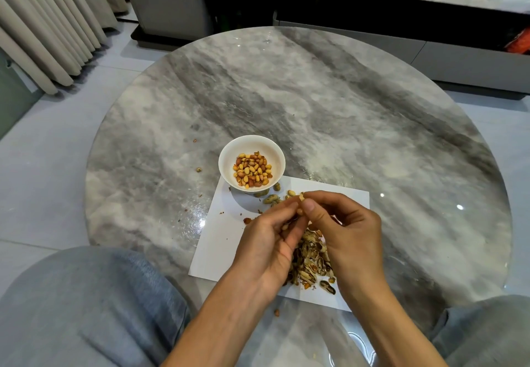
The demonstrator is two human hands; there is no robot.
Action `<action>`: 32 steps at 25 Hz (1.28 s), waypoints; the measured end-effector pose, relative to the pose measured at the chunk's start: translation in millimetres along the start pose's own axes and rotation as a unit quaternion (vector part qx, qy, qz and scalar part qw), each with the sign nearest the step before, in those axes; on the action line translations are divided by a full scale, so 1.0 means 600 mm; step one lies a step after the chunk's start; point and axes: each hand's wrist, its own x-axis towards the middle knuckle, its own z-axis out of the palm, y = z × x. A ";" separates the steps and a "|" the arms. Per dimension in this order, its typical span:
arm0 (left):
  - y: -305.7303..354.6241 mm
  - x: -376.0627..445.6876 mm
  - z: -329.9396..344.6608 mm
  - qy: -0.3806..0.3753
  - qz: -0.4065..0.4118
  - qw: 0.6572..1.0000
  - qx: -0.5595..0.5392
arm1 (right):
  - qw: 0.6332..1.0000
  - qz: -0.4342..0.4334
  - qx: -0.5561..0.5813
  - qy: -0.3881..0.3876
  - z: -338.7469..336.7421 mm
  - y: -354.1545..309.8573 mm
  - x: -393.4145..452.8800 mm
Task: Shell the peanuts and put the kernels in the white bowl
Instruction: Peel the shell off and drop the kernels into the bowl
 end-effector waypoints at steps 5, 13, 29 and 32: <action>-0.001 0.005 -0.001 0.025 -0.017 1.000 -0.003 | 0.992 0.076 0.097 0.030 -0.005 -0.008 0.010; 0.003 0.001 -0.003 0.017 -0.036 0.998 -0.039 | 0.995 0.054 -0.074 0.049 -0.017 0.004 0.013; 0.006 0.004 -0.004 0.003 -0.031 1.000 -0.003 | 0.977 -0.009 -0.152 -0.149 -0.027 0.002 0.016; 0.002 0.008 -0.008 0.033 -0.015 0.999 0.009 | 0.989 0.055 -0.117 -0.071 -0.036 -0.003 0.021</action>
